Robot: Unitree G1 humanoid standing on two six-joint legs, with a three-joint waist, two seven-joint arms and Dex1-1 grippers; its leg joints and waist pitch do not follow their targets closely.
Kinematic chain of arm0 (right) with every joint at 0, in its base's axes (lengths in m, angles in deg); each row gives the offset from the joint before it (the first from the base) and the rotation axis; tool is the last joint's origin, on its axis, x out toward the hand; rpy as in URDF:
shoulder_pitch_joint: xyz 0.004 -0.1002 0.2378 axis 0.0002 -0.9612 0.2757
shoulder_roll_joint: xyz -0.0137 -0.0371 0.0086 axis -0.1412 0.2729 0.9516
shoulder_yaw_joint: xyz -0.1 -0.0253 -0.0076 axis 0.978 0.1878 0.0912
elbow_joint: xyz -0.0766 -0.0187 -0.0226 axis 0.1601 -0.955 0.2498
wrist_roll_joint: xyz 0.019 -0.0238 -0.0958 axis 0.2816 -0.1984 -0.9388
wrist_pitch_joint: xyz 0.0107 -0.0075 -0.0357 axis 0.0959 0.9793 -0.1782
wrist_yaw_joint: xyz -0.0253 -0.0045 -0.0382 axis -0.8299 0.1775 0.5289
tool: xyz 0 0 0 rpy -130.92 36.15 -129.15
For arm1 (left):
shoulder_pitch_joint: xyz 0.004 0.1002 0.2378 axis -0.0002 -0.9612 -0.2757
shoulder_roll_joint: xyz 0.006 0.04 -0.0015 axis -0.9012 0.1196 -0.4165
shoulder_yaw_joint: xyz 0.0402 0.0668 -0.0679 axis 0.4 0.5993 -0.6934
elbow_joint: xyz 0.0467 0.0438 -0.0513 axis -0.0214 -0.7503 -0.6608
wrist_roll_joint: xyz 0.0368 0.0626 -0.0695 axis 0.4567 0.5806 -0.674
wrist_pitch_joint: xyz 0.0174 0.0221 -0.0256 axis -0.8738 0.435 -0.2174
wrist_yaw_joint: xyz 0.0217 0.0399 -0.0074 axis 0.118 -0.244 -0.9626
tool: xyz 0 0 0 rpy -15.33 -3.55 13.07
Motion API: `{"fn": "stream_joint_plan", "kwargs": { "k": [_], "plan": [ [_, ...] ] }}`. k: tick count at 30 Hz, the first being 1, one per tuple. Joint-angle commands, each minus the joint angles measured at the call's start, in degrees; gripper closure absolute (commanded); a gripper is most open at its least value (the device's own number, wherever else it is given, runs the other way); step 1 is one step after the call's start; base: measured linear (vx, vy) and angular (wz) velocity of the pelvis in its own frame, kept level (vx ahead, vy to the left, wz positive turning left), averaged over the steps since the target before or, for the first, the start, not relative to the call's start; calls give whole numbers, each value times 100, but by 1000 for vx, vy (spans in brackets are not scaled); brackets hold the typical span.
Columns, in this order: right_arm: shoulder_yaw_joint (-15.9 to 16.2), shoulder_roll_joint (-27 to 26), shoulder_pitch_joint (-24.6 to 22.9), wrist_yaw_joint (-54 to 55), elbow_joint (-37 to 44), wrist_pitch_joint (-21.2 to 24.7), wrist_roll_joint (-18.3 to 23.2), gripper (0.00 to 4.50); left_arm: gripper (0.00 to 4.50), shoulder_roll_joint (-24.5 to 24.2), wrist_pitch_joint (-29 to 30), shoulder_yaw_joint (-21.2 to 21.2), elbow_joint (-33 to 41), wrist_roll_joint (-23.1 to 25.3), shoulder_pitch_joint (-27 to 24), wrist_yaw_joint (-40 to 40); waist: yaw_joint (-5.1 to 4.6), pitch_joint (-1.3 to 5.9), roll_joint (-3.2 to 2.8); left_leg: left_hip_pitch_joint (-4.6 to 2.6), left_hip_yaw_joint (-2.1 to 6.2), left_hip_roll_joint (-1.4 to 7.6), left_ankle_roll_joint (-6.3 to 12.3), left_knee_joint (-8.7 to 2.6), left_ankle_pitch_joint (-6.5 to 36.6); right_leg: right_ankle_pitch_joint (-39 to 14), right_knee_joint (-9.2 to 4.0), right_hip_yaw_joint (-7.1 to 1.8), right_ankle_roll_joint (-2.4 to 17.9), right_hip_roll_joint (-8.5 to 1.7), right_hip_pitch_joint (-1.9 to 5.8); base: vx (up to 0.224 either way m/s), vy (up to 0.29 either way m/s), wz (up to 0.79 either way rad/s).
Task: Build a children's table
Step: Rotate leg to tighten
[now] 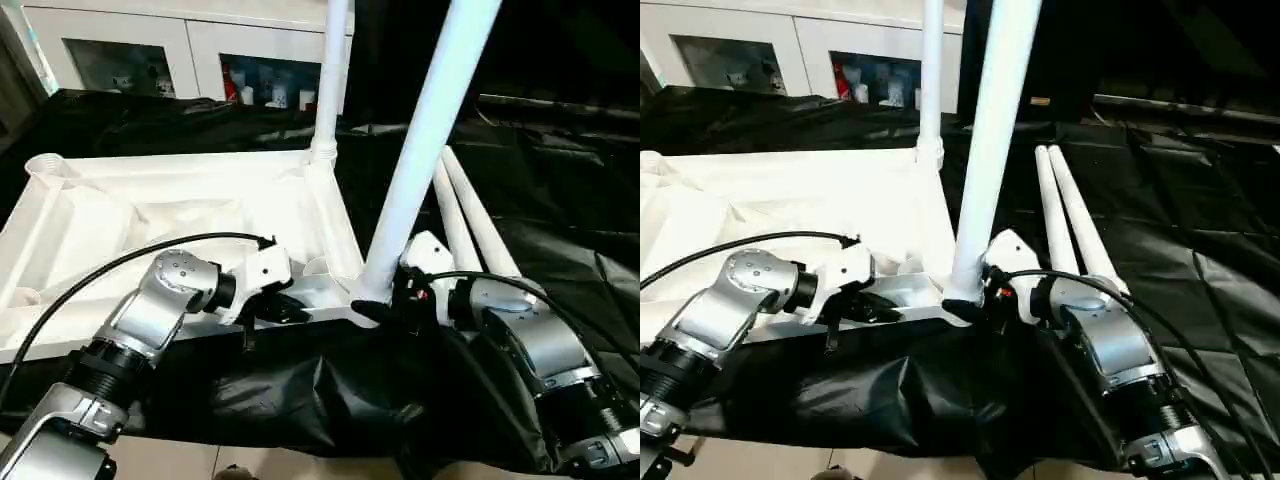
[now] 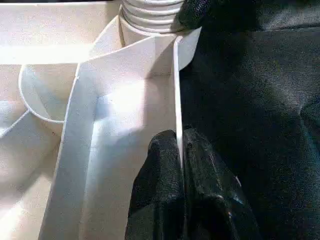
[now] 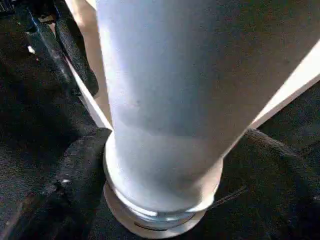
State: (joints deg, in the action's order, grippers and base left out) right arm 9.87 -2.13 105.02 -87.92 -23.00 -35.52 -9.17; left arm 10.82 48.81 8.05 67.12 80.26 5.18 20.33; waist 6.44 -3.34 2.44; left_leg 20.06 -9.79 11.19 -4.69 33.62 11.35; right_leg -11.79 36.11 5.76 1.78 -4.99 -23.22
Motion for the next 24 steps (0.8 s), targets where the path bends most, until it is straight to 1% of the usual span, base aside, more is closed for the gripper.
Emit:
{"fn": "stream_joint_plan", "kwargs": {
  "k": [1, 2, 3, 6, 7, 10, 12, 13, 14, 15, 16, 17, 18, 19, 20, 21, 22, 23, 24],
  "plan": [
    [-27, 41, 29, 8, -75, -63, 12, 93, 450, 80, -137, 77, 228, -124, 61, 201, -6, 386, -34, 13, 40, 213, 232, -359, 482, -202, -367, -380, 1233, -388, 414, 0, 0, 0],
    [-32, 27, 22, 0, -83, -68, 19, 104, 450, 79, -137, 80, 218, -120, 63, 196, -5, 386, -35, 10, 40, 213, 224, -358, 489, -217, -370, -379, 1218, -386, 408, 0, 0, 0],
    [-36, 18, 20, -6, -86, -66, 26, 104, 450, 78, -134, 81, 214, -121, 64, 194, -4, 391, -36, 11, 41, 210, 222, -354, 456, -181, -362, -378, 1215, -382, 409, 0, 0, 0],
    [-60, -16, 13, -6, -112, -57, 56, 128, 450, 75, -128, 81, 203, -123, 66, 194, -3, 404, -35, 12, 40, 209, 250, -344, 363, 7, -340, -377, 1262, -379, 408, 0, 0, 0],
    [-89, -50, 11, 9, -146, -45, 91, 147, 450, 75, -125, 77, 190, -128, 67, 191, -5, 405, -34, 15, 40, 206, 266, -339, 348, 45, -335, -375, 1278, -377, 409, 0, 0, 0],
    [-181, -147, 9, 99, -228, -23, 179, 165, 450, 117, -119, 36, 127, -123, 75, 88, -6, 408, -30, 15, 33, 204, 288, -334, 338, 70, -335, -377, 1313, -380, 409, 0, 0, 0],
    [-357, -332, 34, 333, -397, 53, 298, 170, 450, 234, -64, -40, -2, -91, 110, -167, -5, 402, -37, 16, 37, 205, 262, -340, 384, -31, -347, -373, 1305, -385, 405, 0, 0, 0],
    [-357, -332, 34, 333, -397, 53, 298, 170, 450, 234, -64, -40, -2, -91, 110, -167, -9, 402, -34, 15, 35, 203, 247, -339, 405, -68, -348, -372, 1295, -378, 403, 0, 0, 0],
    [-462, -473, 61, 567, -535, 106, 329, 171, 450, 328, 2, -76, -114, -18, 154, -414, -16, 398, -36, 6, 32, 207, 190, -346, 491, -254, -369, -372, 1259, -388, 395, 0, 0, 0],
    [-462, -473, 61, 567, -535, 106, 329, 173, 450, 328, 2, -76, -114, -18, 154, -414, -16, 392, -37, 3, 35, 209, 167, -350, 536, -334, -383, -371, 1246, -389, 389, 0, 0, 0],
    [-637, -834, 128, 1173, -922, 183, 321, 173, 450, 571, 121, -126, -433, 201, 286, -1052, -17, 395, -29, 1, 38, 208, 121, -355, 536, -412, -388, -370, 1208, -389, 394, 0, 0, 0],
    [-637, -834, 128, 1173, -922, 183, 321, 173, 450, 571, 121, -126, -433, 201, 286, -1052, -31, 401, -31, 6, 36, 209, 109, -353, 525, -410, -381, -375, 1204, -390, 385, 0, 0, 0],
    [-756, -1075, 206, 1647, -1223, 194, 291, 173, 450, 745, 198, -161, -622, 299, 370, -1430, -27, 398, -22, 10, 47, 203, 60, -359, 534, -497, -392, -367, 1155, -393, 403, 0, 0, 0],
    [-855, -1273, 276, 2039, -1478, 199, 266, 173, 450, 889, 259, -190, -772, 370, 436, -1730, -41, 402, -26, 5, 42, 203, 41, -361, 551, -536, -388, -370, 1155, -398, 390, 0, 0, 0],
    [-970, -1498, 407, 2582, -1849, 150, 216, 173, 450, 1099, 401, -234, -919, 409, 512, -2072, -47, 379, -36, -20, 42, 197, -42, -371, 709, -835, -445, -366, 1101, -399, 364, 0, 0, 0],
    [-1069, -1704, 553, 3103, -2224, 89, 159, 174, 450, 1298, 532, -241, -1042, 463, 578, -2369, -73, 375, -26, 4, 48, 195, -103, -385, 767, -1063, -464, -364, 1050, -413, 380, 0, 0, 0],
    [-1132, -1864, 677, 3474, -2512, 30, 124, 174, 450, 1459, 608, -225, -1138, 518, 630, -2597, -82, 378, -35, -17, 52, 201, -159, -387, 847, -1240, -485, -366, 990, -423, 358, 0, 0, 0],
    [-1142, -1896, 703, 3537, -2560, 17, 118, 174, 450, 1490, 616, -215, -1158, 531, 640, -2634, -99, 370, -29, -14, 48, 191, -164, -391, 889, -1332, -501, -365, 958, -415, 350, 0, 0, 0],
    [-1231, -2204, 950, 4090, -2997, -113, 71, 174, 450, 1788, 673, -111, -1343, 660, 731, -2973, -99, 374, -27, -22, 54, 199, -172, -397, 944, -1436, -514, -368, 901, -424, 349, 0, 0, 0]
  ]
}}
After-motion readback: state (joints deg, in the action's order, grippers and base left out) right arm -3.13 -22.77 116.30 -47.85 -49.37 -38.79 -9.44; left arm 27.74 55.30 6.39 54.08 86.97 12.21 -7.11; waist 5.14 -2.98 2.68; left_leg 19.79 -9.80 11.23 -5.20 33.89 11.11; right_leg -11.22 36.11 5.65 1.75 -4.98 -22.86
